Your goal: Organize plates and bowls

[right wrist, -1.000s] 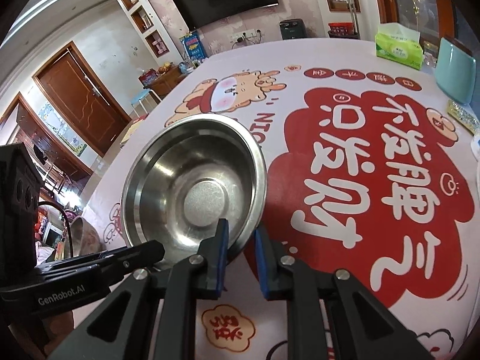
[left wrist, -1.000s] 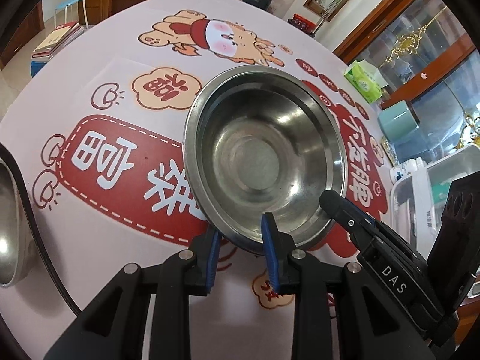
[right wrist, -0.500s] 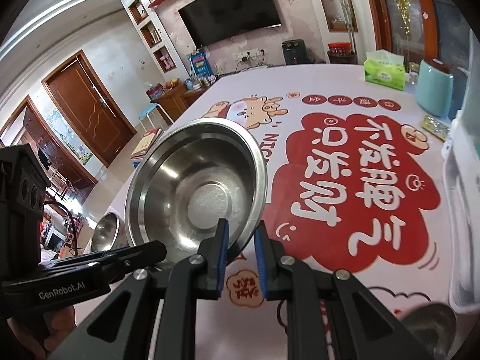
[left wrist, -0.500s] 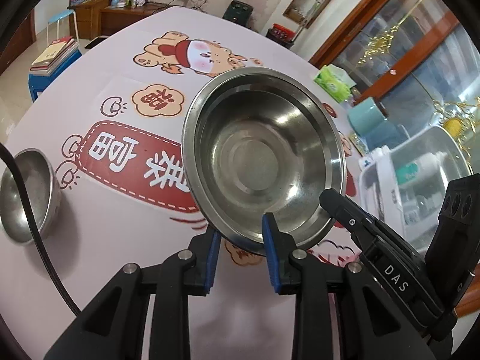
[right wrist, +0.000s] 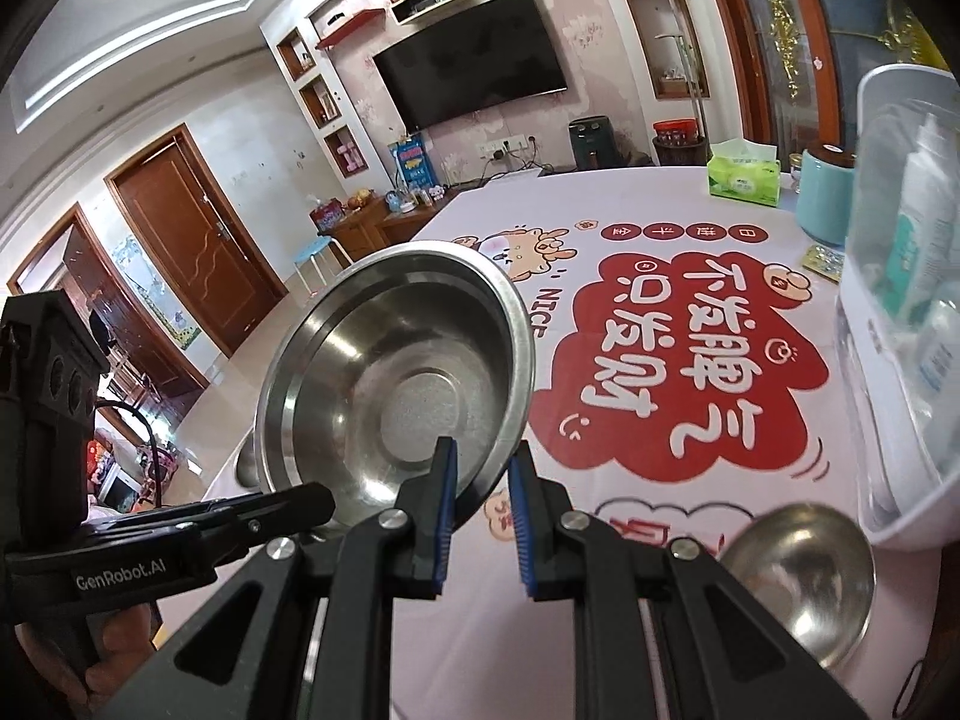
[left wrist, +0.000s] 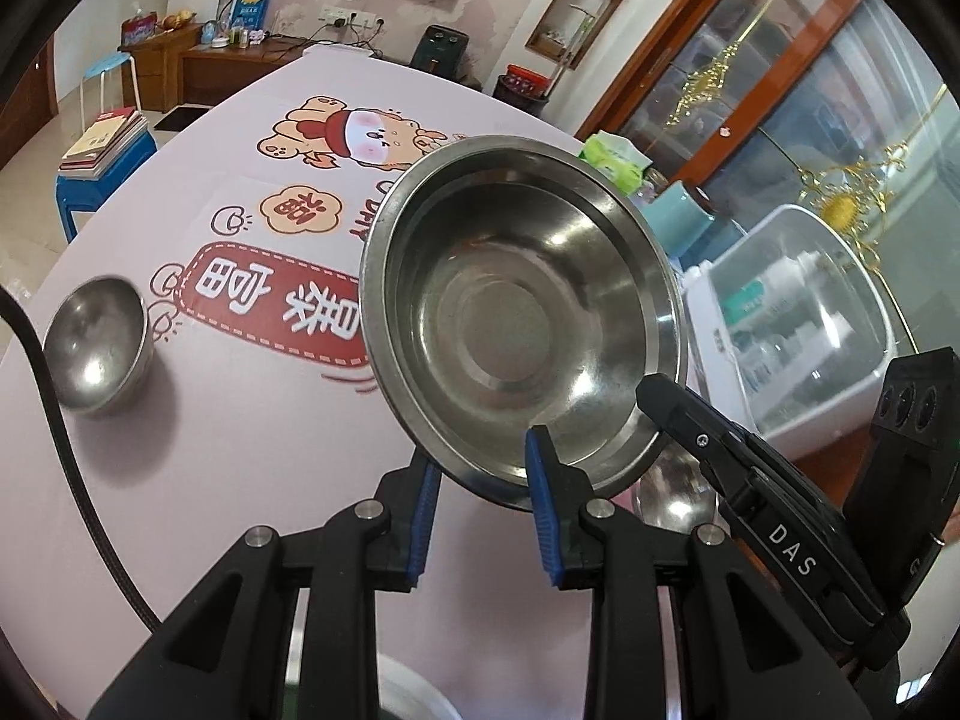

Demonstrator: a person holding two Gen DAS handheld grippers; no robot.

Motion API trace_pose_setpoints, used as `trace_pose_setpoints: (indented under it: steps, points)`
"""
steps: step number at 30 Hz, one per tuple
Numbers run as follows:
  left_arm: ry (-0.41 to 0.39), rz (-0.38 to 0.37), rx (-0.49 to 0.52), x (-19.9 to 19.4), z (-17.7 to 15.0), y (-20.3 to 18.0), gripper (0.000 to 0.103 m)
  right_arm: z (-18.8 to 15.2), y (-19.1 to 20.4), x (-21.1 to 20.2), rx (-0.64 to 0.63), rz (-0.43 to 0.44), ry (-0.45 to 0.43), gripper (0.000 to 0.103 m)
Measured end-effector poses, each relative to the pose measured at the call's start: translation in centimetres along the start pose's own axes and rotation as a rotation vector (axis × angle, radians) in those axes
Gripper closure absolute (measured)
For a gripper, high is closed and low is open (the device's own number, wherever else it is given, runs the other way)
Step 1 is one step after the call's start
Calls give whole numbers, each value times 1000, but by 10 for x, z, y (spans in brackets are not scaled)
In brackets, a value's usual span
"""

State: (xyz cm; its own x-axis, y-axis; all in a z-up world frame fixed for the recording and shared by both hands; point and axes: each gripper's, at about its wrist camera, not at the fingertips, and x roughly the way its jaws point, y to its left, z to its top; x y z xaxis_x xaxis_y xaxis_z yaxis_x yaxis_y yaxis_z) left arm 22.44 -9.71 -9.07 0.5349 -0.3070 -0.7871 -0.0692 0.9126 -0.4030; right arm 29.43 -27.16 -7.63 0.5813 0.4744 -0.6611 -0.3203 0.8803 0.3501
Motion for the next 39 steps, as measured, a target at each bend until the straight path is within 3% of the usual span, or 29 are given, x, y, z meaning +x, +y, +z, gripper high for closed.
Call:
trace_pose_setpoints:
  steps: [16,39]
  points:
    - [38,-30,77,-35,-84,-38,76,-72,-11,-73,61,-5,-14,87]
    - [286,-55,197,1,-177,-72,76,-181,-46,-133,177,-74,71,86]
